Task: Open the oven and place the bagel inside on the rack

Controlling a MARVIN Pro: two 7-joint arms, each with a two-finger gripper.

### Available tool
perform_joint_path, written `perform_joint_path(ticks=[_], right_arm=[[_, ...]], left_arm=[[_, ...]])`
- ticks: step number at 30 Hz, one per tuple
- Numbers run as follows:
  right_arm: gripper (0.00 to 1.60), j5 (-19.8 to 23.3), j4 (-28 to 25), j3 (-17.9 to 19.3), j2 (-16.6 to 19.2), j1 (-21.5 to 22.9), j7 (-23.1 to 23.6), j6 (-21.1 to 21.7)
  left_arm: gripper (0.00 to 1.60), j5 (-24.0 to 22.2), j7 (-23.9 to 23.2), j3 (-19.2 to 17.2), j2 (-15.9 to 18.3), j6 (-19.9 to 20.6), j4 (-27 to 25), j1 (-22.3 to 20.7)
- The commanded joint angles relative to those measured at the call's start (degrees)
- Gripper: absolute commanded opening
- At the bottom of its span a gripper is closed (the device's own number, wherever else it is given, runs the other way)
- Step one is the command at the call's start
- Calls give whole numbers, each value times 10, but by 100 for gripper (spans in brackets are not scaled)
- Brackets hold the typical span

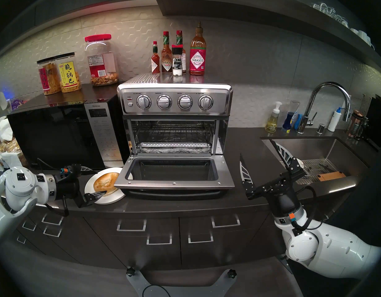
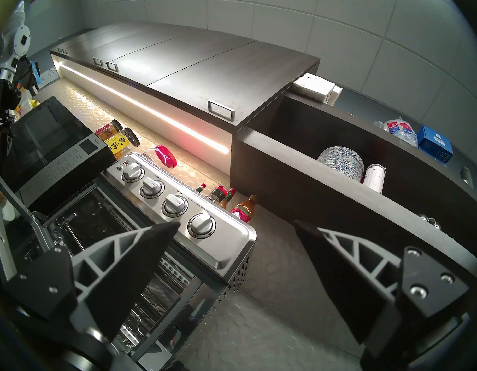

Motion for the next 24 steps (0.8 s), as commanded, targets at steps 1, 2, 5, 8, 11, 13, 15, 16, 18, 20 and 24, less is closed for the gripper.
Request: perform_joint_path(ticks=[1,2,5,8,11,13,15,16,18,20,24], right_arm=[[160,0,-7,4,-1,3,-3,0],[160,0,-7,4,-1,3,-3,0],[160,0,-7,4,-1,3,-3,0],[160,0,-7,4,-1,3,-3,0],[160,0,-7,4,-1,3,-3,0],[160,0,-7,4,-1,3,-3,0],[160,0,-7,4,-1,3,-3,0],[160,0,-7,4,-1,3,-3,0],[160,0,-7,3,-1,3,-3,0],[160,0,-7,3,-1,3,-3,0],[160,0,-7,4,-1,3,-3,0]], left_arm=[[160,-10,2,13,10,-2,1,-27],[160,-10,4,17,10,-2,3,-29],[160,-9,8,27,10,-5,9,-34],[160,-10,13,36,11,-4,12,-41],[160,-9,18,46,12,-7,19,-51],[160,-9,20,51,13,-10,25,-57],[160,-9,22,57,14,-13,31,-63],[160,-10,22,60,14,-14,33,-66],[160,-10,23,67,16,-18,39,-74],[160,-11,24,72,16,-19,42,-78],[160,-15,26,83,16,-19,47,-89]])
